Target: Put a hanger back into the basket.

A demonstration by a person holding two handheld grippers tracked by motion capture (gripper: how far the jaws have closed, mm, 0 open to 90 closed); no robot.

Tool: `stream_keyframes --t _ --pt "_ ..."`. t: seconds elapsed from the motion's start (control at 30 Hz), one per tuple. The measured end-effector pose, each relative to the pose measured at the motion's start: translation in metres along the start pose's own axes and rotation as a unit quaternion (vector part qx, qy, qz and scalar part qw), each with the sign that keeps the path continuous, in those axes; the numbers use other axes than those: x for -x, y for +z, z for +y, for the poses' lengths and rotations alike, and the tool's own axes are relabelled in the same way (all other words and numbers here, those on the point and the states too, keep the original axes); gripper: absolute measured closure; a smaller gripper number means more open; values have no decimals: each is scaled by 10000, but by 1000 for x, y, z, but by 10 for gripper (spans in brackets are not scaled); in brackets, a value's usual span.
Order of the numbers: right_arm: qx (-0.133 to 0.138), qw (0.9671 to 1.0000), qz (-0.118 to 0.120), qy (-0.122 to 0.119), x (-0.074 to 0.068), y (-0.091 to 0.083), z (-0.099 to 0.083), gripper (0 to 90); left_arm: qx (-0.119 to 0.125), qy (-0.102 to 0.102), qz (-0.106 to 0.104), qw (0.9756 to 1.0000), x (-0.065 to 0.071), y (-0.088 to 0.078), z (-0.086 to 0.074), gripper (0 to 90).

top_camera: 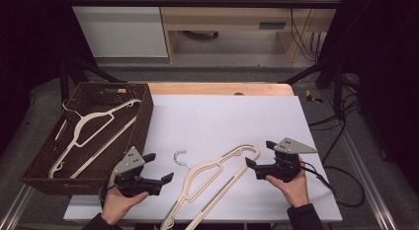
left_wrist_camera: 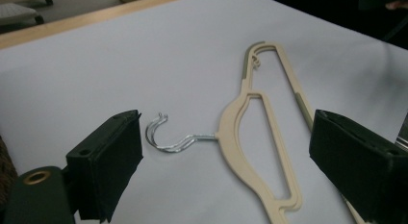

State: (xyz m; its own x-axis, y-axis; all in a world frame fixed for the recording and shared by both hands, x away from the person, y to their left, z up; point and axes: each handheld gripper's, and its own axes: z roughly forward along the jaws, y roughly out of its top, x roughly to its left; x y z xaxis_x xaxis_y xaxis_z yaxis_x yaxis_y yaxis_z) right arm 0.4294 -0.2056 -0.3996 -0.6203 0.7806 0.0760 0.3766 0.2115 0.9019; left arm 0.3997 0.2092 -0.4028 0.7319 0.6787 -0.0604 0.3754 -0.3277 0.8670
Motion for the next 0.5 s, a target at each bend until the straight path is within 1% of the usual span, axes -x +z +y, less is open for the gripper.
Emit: stream_keyframes --t 0.03,0.13,0.17,0.2,0.23,0.27,0.33,0.37,0.5 --pt "-33 10000 46 -47 -3 4 2 62 -65 -8 -16 10000 0 2 -3 112" --pt "-85 9999 68 -86 -11 14 6 67 -198 -17 -40 9998 0 5 -12 114" --pt "-105 9998 113 -94 -13 16 7 69 -257 -11 -44 9997 0 6 -14 114" --pt "-130 9997 144 -115 -15 19 8 70 -270 -31 -68 9996 0 6 -16 114" --pt "-151 9997 149 -86 -18 22 9 73 -258 -63 -93 9996 0 6 -17 114" --pt "-166 9996 197 -128 -20 24 10 74 -259 -67 -112 9996 0 6 -18 115" --pt "-174 9995 243 -81 -25 30 13 79 -271 -59 -140 9995 1 6 -20 115" --pt "-172 9994 269 -111 -27 33 14 83 -276 -70 -154 9995 1 6 -22 115" --pt "-194 9992 325 -132 -38 47 20 99 -387 -41 -206 9990 2 6 -28 115"
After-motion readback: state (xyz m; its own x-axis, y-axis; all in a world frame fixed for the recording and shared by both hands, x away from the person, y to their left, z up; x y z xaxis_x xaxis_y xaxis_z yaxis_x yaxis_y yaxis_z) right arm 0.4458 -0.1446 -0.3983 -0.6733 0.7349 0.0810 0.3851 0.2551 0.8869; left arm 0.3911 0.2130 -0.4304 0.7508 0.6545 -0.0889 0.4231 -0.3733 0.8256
